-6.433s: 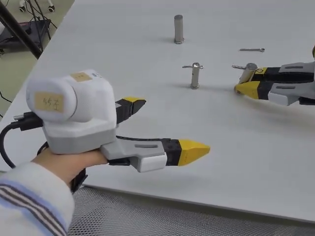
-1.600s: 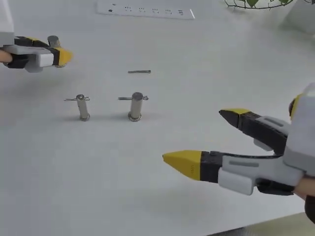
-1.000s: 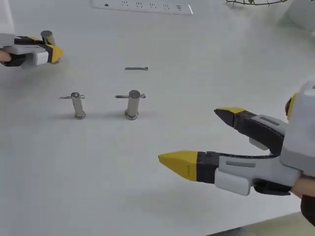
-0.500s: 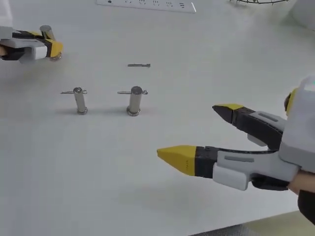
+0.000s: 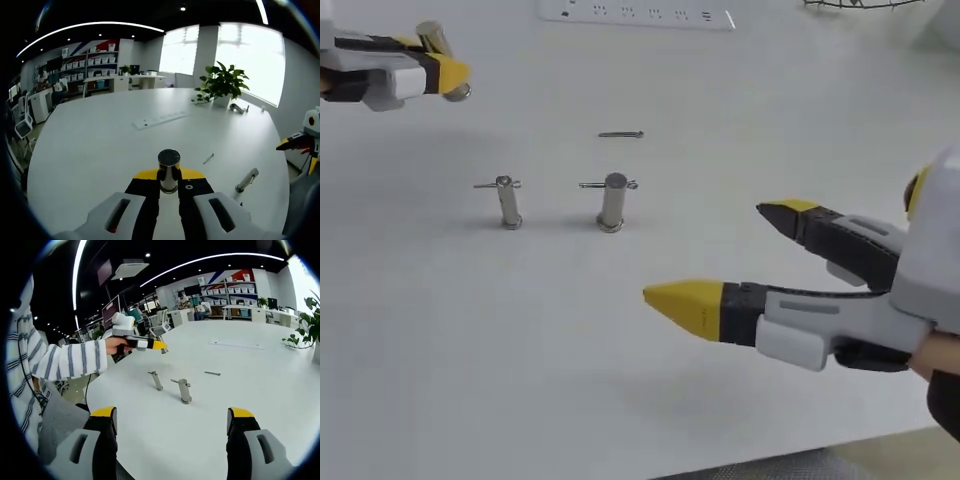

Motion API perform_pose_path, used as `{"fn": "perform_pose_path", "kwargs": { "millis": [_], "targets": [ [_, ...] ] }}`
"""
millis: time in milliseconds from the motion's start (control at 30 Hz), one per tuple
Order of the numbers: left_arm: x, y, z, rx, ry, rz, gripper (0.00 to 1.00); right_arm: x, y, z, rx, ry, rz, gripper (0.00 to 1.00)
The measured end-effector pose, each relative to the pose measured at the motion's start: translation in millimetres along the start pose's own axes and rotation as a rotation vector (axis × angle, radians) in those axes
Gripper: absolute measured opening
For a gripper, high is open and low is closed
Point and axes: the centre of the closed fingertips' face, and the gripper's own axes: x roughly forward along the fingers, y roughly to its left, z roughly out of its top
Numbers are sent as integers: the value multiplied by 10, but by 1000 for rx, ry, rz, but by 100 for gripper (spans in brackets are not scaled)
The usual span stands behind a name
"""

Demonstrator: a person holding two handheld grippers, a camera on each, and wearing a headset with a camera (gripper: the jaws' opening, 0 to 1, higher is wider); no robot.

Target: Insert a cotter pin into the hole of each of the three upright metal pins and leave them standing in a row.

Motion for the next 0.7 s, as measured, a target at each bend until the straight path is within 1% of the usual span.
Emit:
{"fn": "perform_pose_path", "kwargs": {
  "millis": [133, 200, 233, 267, 300, 333, 433, 567, 600, 633, 667, 700],
  "targets": [
    [-130, -114, 63, 14, -2, 5, 9, -23, 13, 26, -4, -16, 2, 89],
    [-205, -211, 102, 7, -11, -8, 9, -37, 29, 38, -4, -27, 7, 90],
    [-248, -279, 126, 12, -16, -18, 9, -44, 36, 43, -6, -31, 8, 90],
    [-275, -326, 142, 20, -21, -22, 9, -49, 40, 45, -10, -33, 8, 90],
    [-315, -396, 161, 33, -26, -27, 9, -58, 44, 47, -14, -35, 8, 90],
    [-326, -419, 166, 39, -27, -29, 9, -64, 45, 48, -16, -37, 8, 90],
    [-412, -605, 186, 62, -30, -50, 9, -92, 37, 55, -21, -45, 6, 90],
    [-487, -809, 145, 91, -23, -66, 9, -139, 10, 71, -29, -58, -5, 91],
    [-493, -828, 138, 94, -22, -67, 9, -146, 7, 75, -30, -61, -6, 91],
    [-511, -898, 102, 103, -18, -73, 9, -154, -1, 79, -31, -64, -10, 91],
    [-519, -935, 75, 104, -13, -79, 9, -155, -30, 86, -30, -68, -20, 92],
    [-528, -975, 46, 105, -9, -84, 9, -157, -38, 87, -30, -69, -21, 92]
  ]
}}
